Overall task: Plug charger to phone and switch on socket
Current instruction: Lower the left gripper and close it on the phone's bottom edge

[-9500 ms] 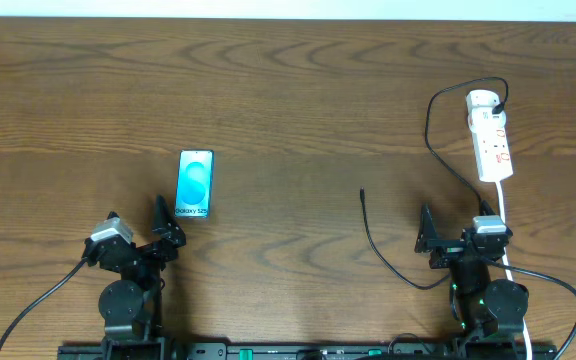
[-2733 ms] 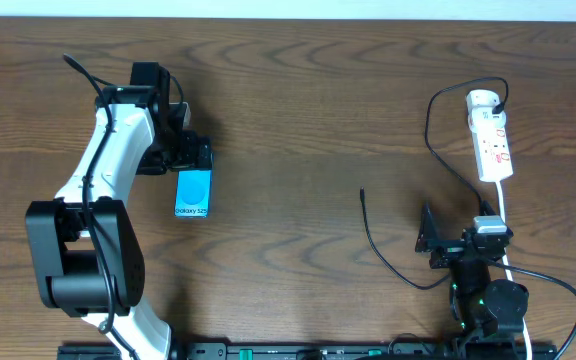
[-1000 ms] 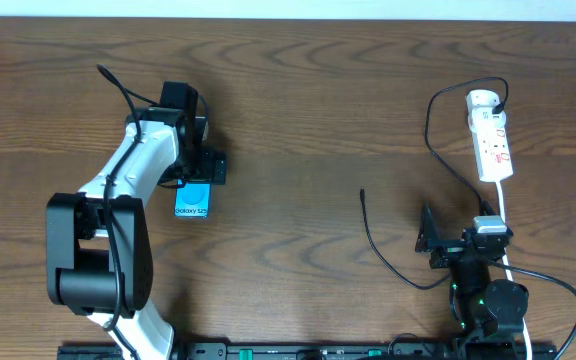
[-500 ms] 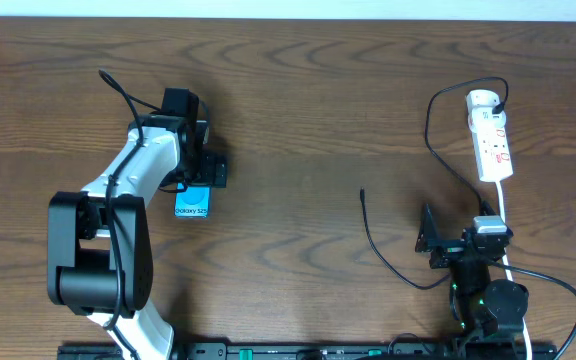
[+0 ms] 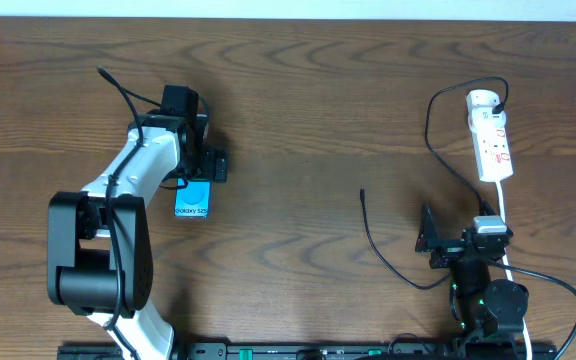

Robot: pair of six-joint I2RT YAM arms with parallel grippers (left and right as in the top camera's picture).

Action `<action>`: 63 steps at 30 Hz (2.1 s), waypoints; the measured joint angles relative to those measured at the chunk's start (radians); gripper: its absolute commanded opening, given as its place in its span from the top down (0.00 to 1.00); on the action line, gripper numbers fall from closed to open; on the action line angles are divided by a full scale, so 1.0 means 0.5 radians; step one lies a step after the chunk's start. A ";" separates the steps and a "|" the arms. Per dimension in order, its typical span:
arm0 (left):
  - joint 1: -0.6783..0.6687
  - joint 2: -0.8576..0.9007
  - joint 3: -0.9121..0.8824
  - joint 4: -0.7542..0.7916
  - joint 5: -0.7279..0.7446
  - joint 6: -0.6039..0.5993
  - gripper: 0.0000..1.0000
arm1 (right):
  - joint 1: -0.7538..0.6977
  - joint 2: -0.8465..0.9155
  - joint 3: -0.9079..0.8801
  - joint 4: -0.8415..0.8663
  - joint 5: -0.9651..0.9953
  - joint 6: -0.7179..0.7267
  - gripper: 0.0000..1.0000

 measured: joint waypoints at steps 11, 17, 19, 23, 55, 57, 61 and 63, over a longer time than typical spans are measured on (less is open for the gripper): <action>0.067 0.000 0.000 0.002 -0.007 0.000 0.02 | 0.000 0.000 0.000 0.000 0.000 0.000 0.01; 0.067 0.000 0.000 0.002 -0.006 0.000 0.02 | 0.000 0.000 0.000 0.000 0.000 0.000 0.01; 0.067 0.000 0.000 0.002 -0.006 0.000 0.02 | 0.000 0.000 0.000 -0.001 0.000 0.000 0.01; 0.067 0.001 -0.005 0.002 -0.005 0.000 0.02 | 0.000 0.000 0.000 0.000 0.000 0.000 0.01; 0.067 0.134 -0.002 0.015 0.011 -0.005 0.21 | 0.000 0.000 0.000 0.000 0.000 0.000 0.01; 0.067 0.134 -0.002 0.015 0.011 -0.005 0.26 | 0.000 0.000 0.000 0.000 0.000 -0.001 0.01; 0.067 0.134 -0.002 0.014 0.011 -0.005 0.35 | 0.000 0.000 0.000 -0.001 0.000 0.000 0.01; 0.067 0.134 -0.001 0.011 0.011 -0.005 0.40 | 0.000 0.000 0.000 0.000 0.000 -0.001 0.01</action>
